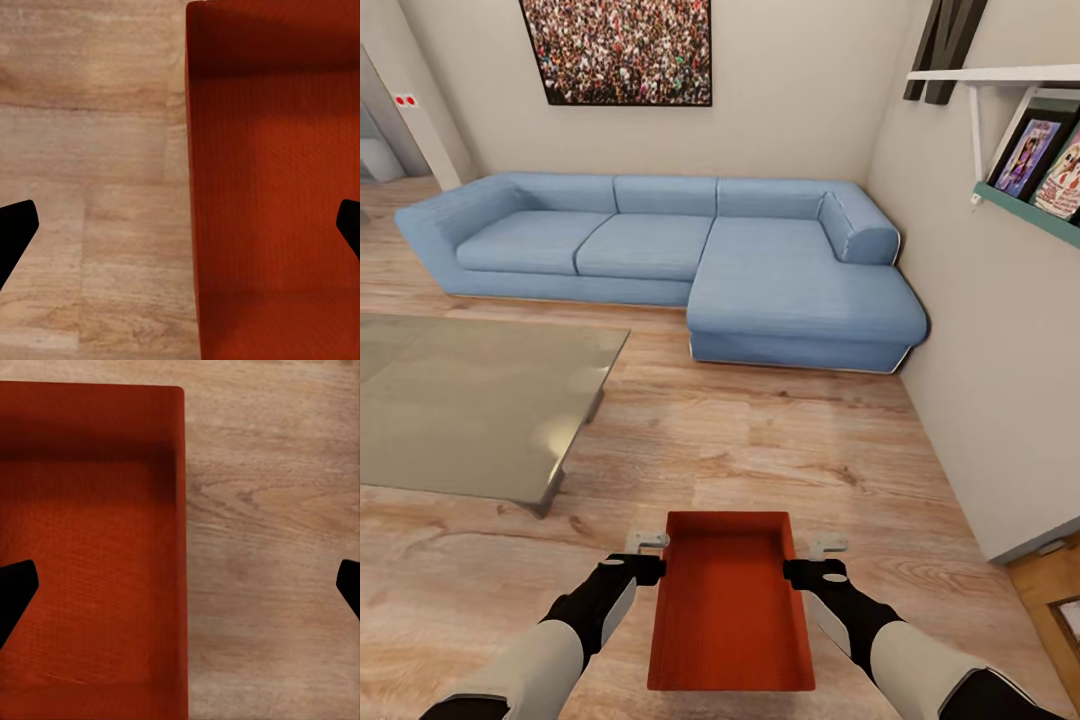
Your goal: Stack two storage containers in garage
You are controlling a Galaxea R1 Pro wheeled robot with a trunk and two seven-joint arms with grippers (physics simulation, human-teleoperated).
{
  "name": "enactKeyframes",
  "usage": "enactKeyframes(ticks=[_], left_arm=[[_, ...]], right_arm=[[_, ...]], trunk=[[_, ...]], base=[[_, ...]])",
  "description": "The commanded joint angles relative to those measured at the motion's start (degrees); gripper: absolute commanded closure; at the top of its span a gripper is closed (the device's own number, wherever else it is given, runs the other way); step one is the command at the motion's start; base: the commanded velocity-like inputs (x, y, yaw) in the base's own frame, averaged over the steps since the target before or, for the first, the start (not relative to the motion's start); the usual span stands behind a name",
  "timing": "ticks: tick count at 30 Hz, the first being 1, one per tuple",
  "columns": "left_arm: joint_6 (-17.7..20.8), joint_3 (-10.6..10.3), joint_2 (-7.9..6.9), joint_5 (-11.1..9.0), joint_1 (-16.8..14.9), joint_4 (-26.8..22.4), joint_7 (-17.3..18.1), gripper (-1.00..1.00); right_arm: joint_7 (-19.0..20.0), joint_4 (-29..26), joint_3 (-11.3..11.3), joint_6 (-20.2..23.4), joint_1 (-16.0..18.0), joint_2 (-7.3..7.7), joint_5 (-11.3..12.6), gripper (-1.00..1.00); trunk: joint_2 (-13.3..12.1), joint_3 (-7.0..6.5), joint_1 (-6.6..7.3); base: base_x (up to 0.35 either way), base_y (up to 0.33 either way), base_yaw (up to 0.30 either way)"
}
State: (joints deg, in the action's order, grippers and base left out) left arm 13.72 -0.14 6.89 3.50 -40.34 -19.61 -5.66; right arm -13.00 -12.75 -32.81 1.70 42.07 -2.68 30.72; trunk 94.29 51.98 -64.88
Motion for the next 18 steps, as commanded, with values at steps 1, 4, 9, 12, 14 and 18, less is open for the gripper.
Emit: enactKeyframes(ticks=[1, 4, 9, 12, 14, 18], left_arm=[[0.3, 0.0, 0.02, 0.4, 0.0, -0.2, -0.1, -1.0], [0.3, 0.0, 0.04, 0.4, 0.0, -0.4, -0.1, -1.0], [0.3, -0.1, 0.05, 0.4, 0.0, -0.6, -0.2, -1.0], [0.4, -0.1, 0.05, 0.4, 0.0, -0.6, -0.2, -1.0], [0.4, -0.1, 0.05, 0.4, 0.0, -0.6, -0.2, -1.0], [0.3, -0.1, 0.05, 0.4, 0.0, -0.3, -0.1, -1.0]], right_arm=[[-0.4, -0.1, -0.5, 0.2, 0.0, 0.03, 0.4, -1.0], [-1.2, -0.1, -0.4, 0.2, 0.0, 0.0, 0.6, -1.0], [-5.9, -0.2, -0.3, 0.1, 0.0, -0.4, 0.8, -1.0], [-6.7, -0.2, -0.3, 0.1, 0.0, -0.5, 0.8, -1.0], [-6.8, -0.2, -0.4, 0.1, 0.0, -0.5, 0.8, -1.0], [-6.6, -0.2, -0.6, 0.0, 0.0, -0.57, 0.2, -1.0]], trunk=[[0.0, 0.05, 0.0], [0.0, 0.06, 0.0], [0.0, 0.07, 0.0], [0.0, 0.07, 0.0], [0.0, 0.07, 0.0], [0.0, 0.19, 0.0]], base=[[0.0, 0.0, 0.006], [0.0, 0.0, -0.056], [0.0, 0.0, -0.187], [0.0, 0.0, -0.228], [0.0, 0.0, -0.201], [0.0, 0.0, 0.016]])
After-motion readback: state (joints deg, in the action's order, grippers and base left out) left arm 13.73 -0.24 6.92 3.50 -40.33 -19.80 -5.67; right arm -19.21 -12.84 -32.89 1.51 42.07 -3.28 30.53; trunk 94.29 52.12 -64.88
